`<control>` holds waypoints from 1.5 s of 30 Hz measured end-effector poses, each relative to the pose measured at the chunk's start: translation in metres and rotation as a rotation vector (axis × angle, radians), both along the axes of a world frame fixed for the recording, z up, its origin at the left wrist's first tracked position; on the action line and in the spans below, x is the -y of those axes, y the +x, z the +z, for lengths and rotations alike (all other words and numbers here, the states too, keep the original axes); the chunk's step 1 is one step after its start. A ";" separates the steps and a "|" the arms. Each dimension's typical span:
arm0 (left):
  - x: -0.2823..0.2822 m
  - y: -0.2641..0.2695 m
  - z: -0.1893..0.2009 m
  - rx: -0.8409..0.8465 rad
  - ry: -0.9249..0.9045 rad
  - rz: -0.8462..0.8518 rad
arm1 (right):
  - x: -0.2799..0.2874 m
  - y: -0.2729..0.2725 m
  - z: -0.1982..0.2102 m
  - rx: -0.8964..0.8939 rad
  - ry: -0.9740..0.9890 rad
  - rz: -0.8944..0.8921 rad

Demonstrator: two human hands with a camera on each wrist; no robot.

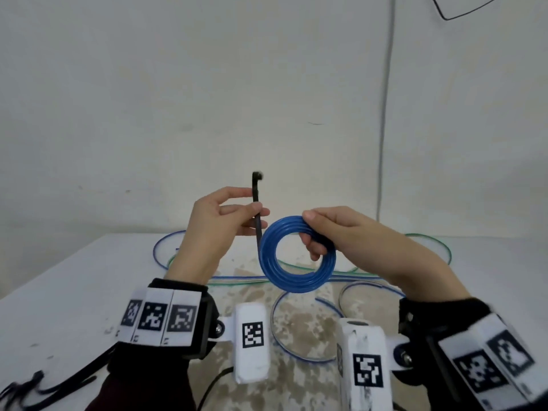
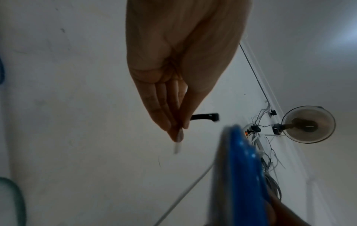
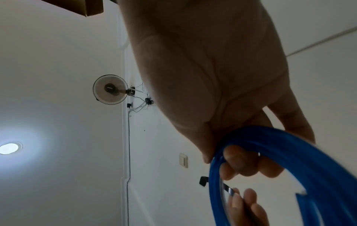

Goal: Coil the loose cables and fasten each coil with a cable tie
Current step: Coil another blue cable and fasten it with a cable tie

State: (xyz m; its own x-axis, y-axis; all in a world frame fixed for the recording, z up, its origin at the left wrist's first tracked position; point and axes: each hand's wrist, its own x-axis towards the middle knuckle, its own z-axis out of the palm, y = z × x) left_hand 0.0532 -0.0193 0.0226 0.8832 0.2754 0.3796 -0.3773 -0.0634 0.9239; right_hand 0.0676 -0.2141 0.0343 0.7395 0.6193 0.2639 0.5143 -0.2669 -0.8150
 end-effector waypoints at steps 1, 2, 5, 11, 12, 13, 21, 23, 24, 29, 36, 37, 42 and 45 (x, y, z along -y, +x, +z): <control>0.002 -0.002 0.002 -0.005 -0.004 -0.013 | -0.001 0.000 -0.001 0.011 -0.016 0.008; 0.004 -0.005 0.003 -0.014 -0.003 -0.031 | -0.003 0.000 -0.002 0.020 -0.029 0.014; 0.011 -0.010 0.006 -0.037 0.028 -0.097 | -0.007 0.000 -0.005 0.049 -0.059 0.026; 0.016 -0.016 0.011 -0.021 0.094 -0.124 | -0.007 0.002 -0.004 0.206 -0.084 -0.056; 0.017 -0.016 0.012 -0.022 0.110 -0.121 | -0.006 0.002 -0.003 0.223 -0.078 -0.065; 0.018 -0.017 0.012 -0.025 0.117 -0.125 | -0.006 0.002 -0.003 0.233 -0.073 -0.068; 0.028 -0.018 0.009 -0.047 0.196 -0.198 | -0.004 0.006 -0.004 0.278 -0.083 -0.093; 0.030 -0.016 0.008 -0.065 0.162 -0.225 | -0.003 0.008 -0.005 0.281 -0.072 -0.102; 0.032 -0.016 0.008 -0.074 0.145 -0.260 | -0.003 0.009 -0.005 0.286 -0.070 -0.115; 0.036 -0.015 0.006 -0.055 0.180 -0.321 | 0.001 0.011 -0.005 0.287 -0.089 -0.133; 0.033 -0.012 0.002 0.037 0.147 -0.183 | -0.002 0.008 -0.006 0.341 0.028 -0.283; 0.032 -0.011 0.002 0.041 0.118 -0.171 | 0.001 0.005 -0.003 0.398 0.010 -0.261; 0.027 -0.011 0.003 0.031 0.061 -0.183 | 0.003 -0.009 0.007 0.434 -0.049 -0.035; 0.031 -0.015 0.004 0.023 0.077 -0.227 | -0.005 -0.012 0.008 0.470 0.067 -0.044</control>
State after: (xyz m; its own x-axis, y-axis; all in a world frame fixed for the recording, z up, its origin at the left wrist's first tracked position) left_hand 0.0386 -0.0506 0.0266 0.9102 0.0402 0.4123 -0.4106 -0.0445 0.9107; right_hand 0.0555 -0.2091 0.0420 0.5558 0.5602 0.6143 0.8207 -0.2517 -0.5130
